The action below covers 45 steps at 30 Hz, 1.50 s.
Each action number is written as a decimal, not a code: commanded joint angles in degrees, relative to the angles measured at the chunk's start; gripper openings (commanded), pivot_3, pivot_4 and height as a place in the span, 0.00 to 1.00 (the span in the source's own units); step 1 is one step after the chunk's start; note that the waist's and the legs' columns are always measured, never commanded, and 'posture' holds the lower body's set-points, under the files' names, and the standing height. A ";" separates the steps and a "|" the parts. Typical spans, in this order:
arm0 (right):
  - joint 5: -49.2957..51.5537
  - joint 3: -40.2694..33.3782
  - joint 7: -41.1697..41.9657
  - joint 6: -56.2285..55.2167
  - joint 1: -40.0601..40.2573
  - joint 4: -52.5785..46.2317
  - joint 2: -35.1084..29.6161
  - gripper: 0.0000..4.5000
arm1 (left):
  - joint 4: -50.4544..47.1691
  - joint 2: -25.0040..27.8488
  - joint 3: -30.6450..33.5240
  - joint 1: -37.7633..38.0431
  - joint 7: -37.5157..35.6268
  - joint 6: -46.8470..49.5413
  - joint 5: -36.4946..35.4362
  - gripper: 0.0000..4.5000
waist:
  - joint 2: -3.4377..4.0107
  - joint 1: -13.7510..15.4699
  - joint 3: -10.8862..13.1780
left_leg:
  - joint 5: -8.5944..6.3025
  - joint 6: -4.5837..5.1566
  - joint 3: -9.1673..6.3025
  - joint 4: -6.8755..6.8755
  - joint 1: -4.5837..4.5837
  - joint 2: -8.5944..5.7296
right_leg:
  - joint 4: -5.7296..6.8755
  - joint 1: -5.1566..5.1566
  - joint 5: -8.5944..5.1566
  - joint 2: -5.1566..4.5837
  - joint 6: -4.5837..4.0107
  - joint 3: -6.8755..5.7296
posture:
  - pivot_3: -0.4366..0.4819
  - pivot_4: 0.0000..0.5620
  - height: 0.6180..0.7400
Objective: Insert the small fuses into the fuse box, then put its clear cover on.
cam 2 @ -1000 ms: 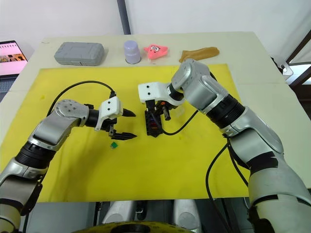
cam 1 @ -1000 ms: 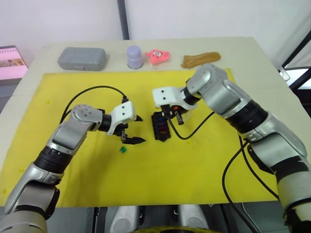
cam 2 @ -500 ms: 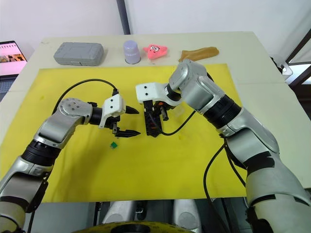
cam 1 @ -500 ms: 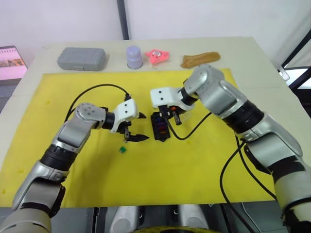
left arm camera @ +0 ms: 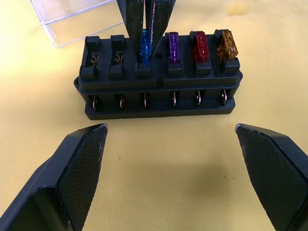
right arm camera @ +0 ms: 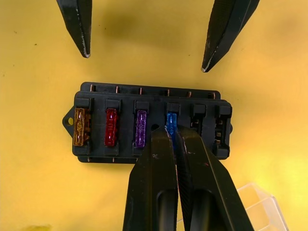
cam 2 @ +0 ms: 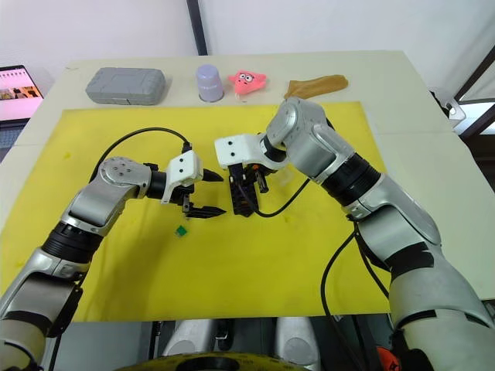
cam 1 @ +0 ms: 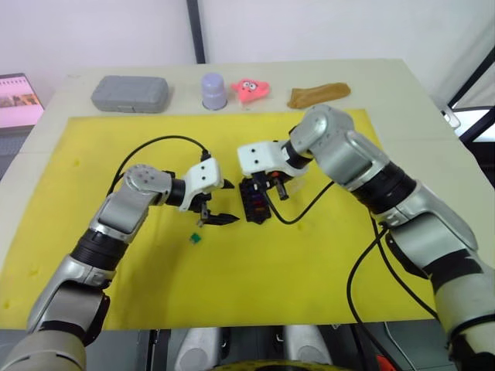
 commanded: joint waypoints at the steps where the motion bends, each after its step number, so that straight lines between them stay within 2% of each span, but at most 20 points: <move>1: -1.75 -0.72 -0.76 -0.50 0.79 -0.33 0.17 0.00 | -1.09 -0.15 0.65 -1.20 -0.16 -0.75 0.38 0.99 | 0.00 0.01 0.00 | 0.00 0.00 0.00 0.00 0.00 0.00 | 0.00 0.00 0.00 0.00 0.00 0.00 | 0.48 0.27 0.92; 8: -2.65 -0.92 -0.48 -0.67 1.04 -0.31 0.41 0.00 | -1.19 -0.52 0.64 -1.25 -0.22 -0.74 0.72 0.99 | 0.00 0.00 -0.01 | 0.01 -0.01 -0.01 0.01 0.03 0.00 | 0.00 0.04 0.00 0.00 0.00 0.00 | 0.48 0.27 0.92; 11: -2.74 -1.21 -0.56 -0.56 0.67 -0.17 0.71 0.21 | -1.18 -0.62 0.67 -1.22 -0.27 -0.79 0.87 1.00 | 0.00 0.03 -0.01 | 0.01 -0.02 -0.01 0.01 0.03 0.00 | 0.01 0.04 0.00 0.00 0.00 0.00 | 0.48 0.27 0.92; 32: 0.06 -5.60 2.98 4.99 -2.99 -0.96 1.75 0.21 | -0.55 -0.67 0.79 -1.43 -0.17 -1.21 1.21 1.00 | 0.00 0.04 -0.01 | 0.01 -0.02 -0.02 0.00 0.02 0.00 | 0.01 0.02 0.00 0.00 0.00 0.00 | 0.48 0.27 0.92; 38: 2.58 -9.85 2.57 3.33 -3.24 -1.10 0.70 0.21 | -0.31 -0.70 0.95 -1.55 -0.01 -1.33 1.19 1.00 | 0.00 0.07 -0.01 | 0.01 -0.02 -0.02 0.00 0.02 -0.01 | 0.01 0.02 0.00 -0.01 0.00 0.00 | 0.48 0.27 0.92; 40: 5.07 -12.79 2.00 0.68 -0.64 -2.62 -0.10 0.21 | -0.18 -0.55 1.17 -1.59 0.04 -1.34 1.13 1.00 | 0.00 0.12 -0.01 | 0.01 -0.02 -0.02 0.00 0.02 0.00 | 0.00 0.02 0.00 -0.01 0.00 0.00 | 0.48 0.27 0.92; 41: 6.52 -14.63 1.34 -0.95 1.43 -3.69 -0.40 0.09 | -0.13 -0.46 1.31 -1.63 0.09 -1.34 1.08 1.00 | 0.00 0.20 -0.01 | 0.01 -0.02 -0.03 0.00 0.02 0.00 | 0.00 0.02 0.00 -0.01 0.00 0.00 | 0.48 0.27 0.92; 42: 8.57 -16.59 1.22 -2.62 4.02 -5.14 -0.73 0.01 | -0.09 -0.41 1.42 -1.66 0.11 -1.34 1.03 1.00 | 0.00 0.20 -0.01 | 0.01 -0.01 -0.05 0.00 0.02 -0.01 | -0.01 0.05 0.00 -0.02 0.00 -0.01 | 0.48 0.27 0.92; 45: 11.97 -20.39 -0.49 -4.25 9.15 -6.89 -0.37 0.00 | 0.06 -0.35 1.58 -1.84 0.03 -1.28 0.93 1.00 | 0.00 0.16 -0.01 | 0.00 -0.01 -0.07 0.00 0.02 -0.02 | -0.02 0.08 0.00 -0.03 0.00 -0.02 | 0.48 0.27 0.92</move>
